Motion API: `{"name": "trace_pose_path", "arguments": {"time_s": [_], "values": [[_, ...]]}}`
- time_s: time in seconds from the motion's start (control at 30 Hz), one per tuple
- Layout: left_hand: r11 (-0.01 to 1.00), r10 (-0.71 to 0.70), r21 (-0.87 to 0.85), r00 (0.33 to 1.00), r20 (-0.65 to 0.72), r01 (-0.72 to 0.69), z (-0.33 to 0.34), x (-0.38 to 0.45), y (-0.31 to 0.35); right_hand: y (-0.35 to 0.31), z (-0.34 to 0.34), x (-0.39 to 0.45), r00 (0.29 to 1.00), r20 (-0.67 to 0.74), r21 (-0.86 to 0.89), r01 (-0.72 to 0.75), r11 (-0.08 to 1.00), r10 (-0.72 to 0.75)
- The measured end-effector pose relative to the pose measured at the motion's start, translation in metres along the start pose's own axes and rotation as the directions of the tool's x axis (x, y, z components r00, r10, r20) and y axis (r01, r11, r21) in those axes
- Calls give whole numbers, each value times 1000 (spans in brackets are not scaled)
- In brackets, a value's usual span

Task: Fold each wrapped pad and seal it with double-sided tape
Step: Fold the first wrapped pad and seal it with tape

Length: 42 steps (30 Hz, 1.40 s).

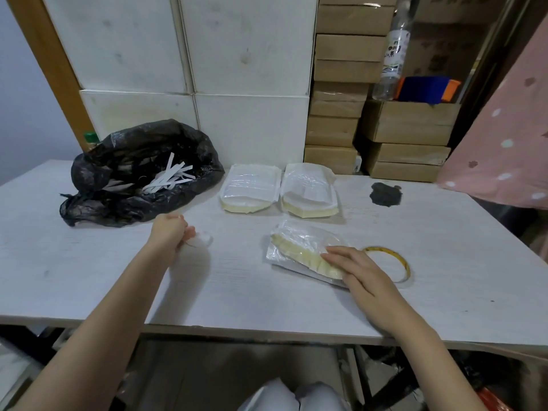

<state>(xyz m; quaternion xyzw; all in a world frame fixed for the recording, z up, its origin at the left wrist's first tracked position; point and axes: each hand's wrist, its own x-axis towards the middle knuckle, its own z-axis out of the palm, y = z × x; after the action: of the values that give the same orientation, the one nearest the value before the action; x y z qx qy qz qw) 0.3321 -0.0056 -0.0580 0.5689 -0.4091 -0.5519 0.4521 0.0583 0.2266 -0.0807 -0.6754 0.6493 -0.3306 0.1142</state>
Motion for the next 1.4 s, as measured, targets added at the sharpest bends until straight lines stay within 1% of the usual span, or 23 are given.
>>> {"name": "trace_pose_path", "arguments": {"time_s": [0.1, 0.13, 0.17, 0.2, 0.23, 0.27, 0.3, 0.33, 0.37, 0.4, 0.43, 0.47, 0.5, 0.53, 0.57, 0.6, 0.63, 0.73, 0.83, 0.97, 1.1, 1.2, 1.4], "values": [[960, 82, 270, 996, -28, -71, -5, -1, -10, -1, -3, 1, 999, 14, 111, -41, 993, 40], [909, 122, 405, 992, -32, -99, -6, -4, -9, -1, -4, 1, 998, 16, 130, -60, 990, 58], [816, 148, 566, 989, -16, -113, -6, -8, -5, -2, -6, 1, 998, 9, 132, -66, 989, 65], [669, 152, 736, 988, 2, -104, -5, -14, -1, -3, -7, 1, 999, -3, 115, -53, 992, 54], [463, 154, 883, 988, 1, -73, -4, -20, 4, -3, -7, 0, 999, -9, 94, -33, 995, 34], [238, 176, 971, 984, -17, -26, -2, -29, 9, -3, -7, 1, 1000, -13, 84, -17, 996, 19], [69, 238, 998, 971, -23, 6, 0, -37, 14, -2, -6, 1, 1000, -25, 86, -12, 996, 15], [1, 322, 1000, 946, 21, -23, 2, -45, 17, -2, -5, 2, 998, -51, 103, -15, 995, 20], [18, 405, 990, 906, 123, -143, 4, -51, 17, -1, -3, 3, 996, -88, 134, -19, 991, 31], [78, 453, 938, 850, 268, -338, 7, -58, 16, -2, -2, 4, 991, -122, 175, -25, 984, 47], [167, 468, 815, 772, 430, -555, 10, -64, 12, -2, 0, 6, 987, -146, 222, -36, 974, 70], [268, 453, 645, 684, 571, -716, 17, -75, 6, -3, 0, 7, 982, -160, 266, -51, 963, 96], [363, 416, 494, 612, 672, -790, 25, -85, -1, -5, 1, 8, 978, -169, 310, -66, 949, 124], [439, 366, 392, 559, 744, -809, 35, -96, -9, -6, 2, 9, 973, -176, 356, -79, 931, 149], [492, 335, 342, 537, 774, -800, 45, -102, -18, -7, 2, 10, 968, -182, 402, -84, 912, 170], [534, 336, 315, 539, 773, -785, 55, -106, -26, -8, 2, 11, 962, -195, 442, -85, 893, 188], [586, 362, 294, 568, 739, -755, 63, -107, -33, -9, 2, 12, 954, -216, 469, -86, 879, 208], [768, 439, 201, 729, 526, -608, 82, -109, -36, -14, 3, 20, 900, -298, 484, -143, 863, 317], [832, 443, 145, 798, 408, -536, 94, -111, -39, -13, 7, 31, 815, -387, 509, -200, 837, 431], [842, 430, 220, 859, 278, -492, 108, -115, -42, -15, 15, 43, 784, -414, 471, -251, 845, 464], [821, 387, 379, 905, 179, -426, 120, -117, -43, -20, 21, 52, 779, -453, 338, -301, 892, 434], [780, 357, 493, 921, 155, -385, 124, -117, -45, -17, 24, 56, 774, -479, 256, -327, 910, 413], [734, 334, 581, 932, 142, -351, 128, -118, -46, -10, 26, 59, 731, -439, 297, -431, 852, 522]]}}
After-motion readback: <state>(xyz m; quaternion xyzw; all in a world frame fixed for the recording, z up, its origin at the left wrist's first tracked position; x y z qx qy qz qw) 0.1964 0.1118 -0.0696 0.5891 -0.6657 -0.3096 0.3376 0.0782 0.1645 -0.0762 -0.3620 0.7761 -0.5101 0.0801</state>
